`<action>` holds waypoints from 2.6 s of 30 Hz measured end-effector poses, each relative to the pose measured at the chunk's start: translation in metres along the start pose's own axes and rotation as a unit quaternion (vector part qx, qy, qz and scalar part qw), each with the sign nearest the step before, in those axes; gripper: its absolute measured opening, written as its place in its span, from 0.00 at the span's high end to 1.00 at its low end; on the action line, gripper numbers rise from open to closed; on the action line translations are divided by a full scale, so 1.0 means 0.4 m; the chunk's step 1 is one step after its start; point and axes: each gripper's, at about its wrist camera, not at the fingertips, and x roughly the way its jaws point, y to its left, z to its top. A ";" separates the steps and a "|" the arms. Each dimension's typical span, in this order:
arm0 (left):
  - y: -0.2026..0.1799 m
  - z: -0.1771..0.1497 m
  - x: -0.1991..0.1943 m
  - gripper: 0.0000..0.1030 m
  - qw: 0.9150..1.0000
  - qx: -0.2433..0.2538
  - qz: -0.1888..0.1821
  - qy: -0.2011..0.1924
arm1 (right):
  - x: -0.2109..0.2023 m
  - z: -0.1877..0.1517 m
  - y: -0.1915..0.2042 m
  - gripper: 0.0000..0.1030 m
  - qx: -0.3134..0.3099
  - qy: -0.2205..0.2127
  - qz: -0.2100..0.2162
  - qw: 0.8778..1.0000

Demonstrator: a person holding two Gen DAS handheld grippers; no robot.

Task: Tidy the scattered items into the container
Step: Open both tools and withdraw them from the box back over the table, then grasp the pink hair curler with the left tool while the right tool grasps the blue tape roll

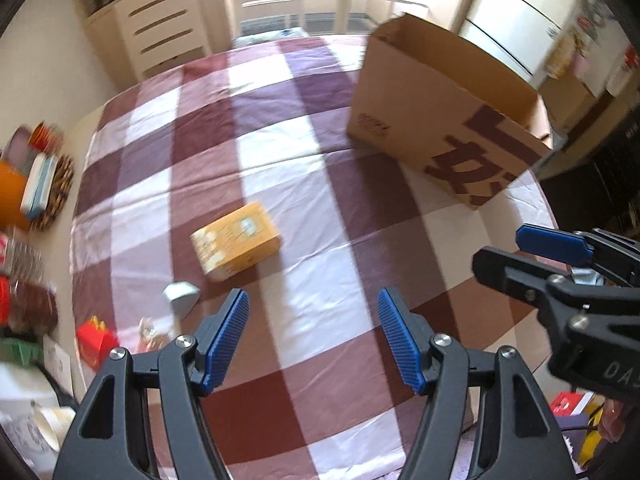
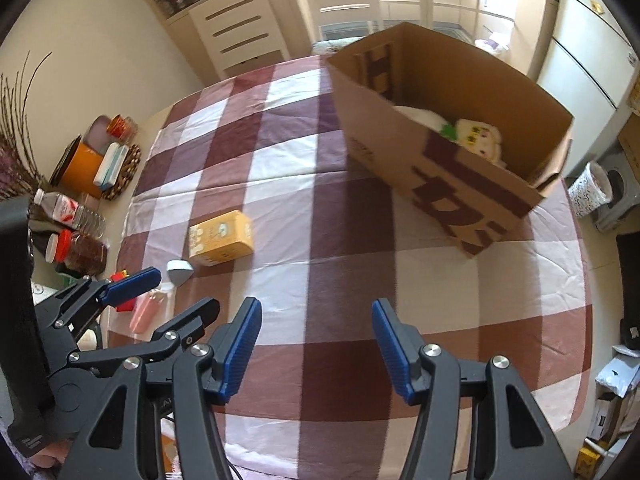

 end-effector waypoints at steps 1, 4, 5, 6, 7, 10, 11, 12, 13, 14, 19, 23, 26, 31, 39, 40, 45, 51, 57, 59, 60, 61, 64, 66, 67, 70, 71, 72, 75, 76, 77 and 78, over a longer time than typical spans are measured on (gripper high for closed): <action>0.015 -0.009 -0.001 0.34 1.000 -0.008 0.003 0.000 | 0.002 0.000 0.010 0.43 -0.003 0.001 0.002 1.000; 0.065 -0.040 -0.010 0.34 0.999 -0.033 0.010 0.003 | 0.013 -0.006 0.051 0.43 -0.017 0.006 0.007 1.000; 0.079 -0.050 -0.012 0.34 0.999 -0.039 0.012 0.003 | 0.019 -0.009 0.069 0.43 -0.025 0.009 0.008 1.000; 0.096 -0.062 -0.014 0.34 0.999 -0.046 0.015 0.005 | 0.023 -0.012 0.081 0.43 -0.029 0.011 0.010 0.999; 0.116 -0.076 -0.017 0.34 0.998 -0.055 0.018 0.007 | 0.030 -0.015 0.099 0.43 -0.036 0.015 0.012 0.999; 0.160 -0.110 -0.024 0.34 0.997 -0.077 0.023 0.010 | 0.047 -0.024 0.140 0.43 -0.051 0.024 0.019 0.998; 0.174 -0.121 -0.026 0.34 0.996 -0.084 0.026 0.010 | 0.053 -0.028 0.158 0.43 -0.058 0.026 0.021 0.998; 0.194 -0.138 -0.030 0.34 0.995 -0.093 0.030 0.011 | 0.060 -0.032 0.175 0.43 -0.064 0.029 0.024 0.997; 0.207 -0.146 -0.034 0.34 0.994 -0.099 0.032 0.012 | 0.068 -0.036 0.195 0.43 -0.071 0.033 0.027 0.997; 0.223 -0.159 -0.038 0.34 0.994 -0.107 0.034 0.012 | 0.072 -0.038 0.206 0.43 -0.075 0.035 0.029 0.996; 0.314 -0.224 -0.054 0.34 0.987 -0.151 0.052 0.015 | 0.103 -0.053 0.281 0.43 -0.101 0.047 0.042 0.993; 0.399 -0.276 -0.059 0.34 0.980 -0.189 0.065 0.016 | 0.127 -0.058 0.327 0.43 -0.112 0.052 0.048 0.991; 0.459 -0.305 -0.047 0.34 0.975 -0.209 0.074 0.023 | 0.144 -0.057 0.345 0.43 -0.114 0.056 0.048 0.991; 0.532 -0.326 -0.005 0.34 0.970 -0.230 0.068 0.034 | 0.187 -0.046 0.347 0.43 -0.108 0.067 0.041 0.991; 0.513 -0.271 0.113 0.34 0.980 -0.185 0.038 0.054 | 0.298 -0.015 0.408 0.43 -0.126 0.083 0.059 0.987; 0.511 -0.266 0.124 0.34 0.981 -0.182 0.037 0.056 | 0.320 -0.009 0.421 0.43 -0.128 0.084 0.063 0.986; 0.499 -0.241 0.177 0.34 0.985 -0.155 0.031 0.066 | 0.404 0.013 0.470 0.43 -0.138 0.092 0.067 0.984; 0.507 -0.232 0.214 0.34 0.986 -0.149 0.019 0.069 | 0.473 0.030 0.500 0.43 -0.147 0.103 0.065 0.982; 0.526 -0.224 0.254 0.34 0.985 -0.152 0.007 0.076 | 0.516 0.045 0.513 0.43 -0.156 0.110 0.063 0.980; 0.531 -0.222 0.262 0.34 0.985 -0.155 0.005 0.076 | 0.531 0.046 0.516 0.43 -0.157 0.112 0.061 0.979; 0.528 -0.218 0.263 0.34 0.986 -0.154 0.003 0.071 | 0.536 0.046 0.516 0.43 -0.158 0.113 0.061 0.979; 0.526 -0.216 0.263 0.34 0.986 -0.153 0.005 0.071 | 0.540 0.046 0.515 0.43 -0.157 0.112 0.061 0.979; 0.517 -0.212 0.263 0.34 0.987 -0.145 0.010 0.067 | 0.541 0.044 0.518 0.42 -0.164 0.104 0.061 0.979; 0.511 -0.213 0.262 0.36 0.988 -0.141 0.016 0.064 | 0.540 0.040 0.522 0.42 -0.176 0.097 0.057 0.978; 0.507 -0.215 0.259 0.39 0.988 -0.139 0.022 0.061 | 0.539 0.037 0.524 0.43 -0.182 0.094 0.054 0.977; 0.509 -0.225 0.250 0.51 0.989 -0.137 0.028 0.055 | 0.533 0.025 0.527 0.57 -0.208 0.082 0.036 0.974; 0.511 -0.230 0.246 0.57 0.988 -0.139 0.027 0.053 | 0.532 0.024 0.524 0.59 -0.210 0.080 0.033 0.974; 0.515 -0.233 0.244 0.61 0.988 -0.140 0.027 0.053 | 0.530 0.024 0.518 0.59 -0.209 0.081 0.037 0.974; 0.521 -0.245 0.237 0.66 0.988 -0.147 0.025 0.050 | 0.528 0.026 0.508 0.61 -0.204 0.086 0.042 0.974; 0.523 -0.249 0.235 0.66 0.987 -0.153 0.023 0.049 | 0.527 0.025 0.506 0.61 -0.203 0.088 0.043 0.974; 0.524 -0.252 0.233 0.68 0.986 -0.158 0.020 0.049 | 0.525 0.024 0.502 0.62 -0.200 0.092 0.047 0.974; 0.525 -0.254 0.231 0.69 0.986 -0.160 0.019 0.049 | 0.523 0.021 0.501 0.62 -0.199 0.094 0.050 0.974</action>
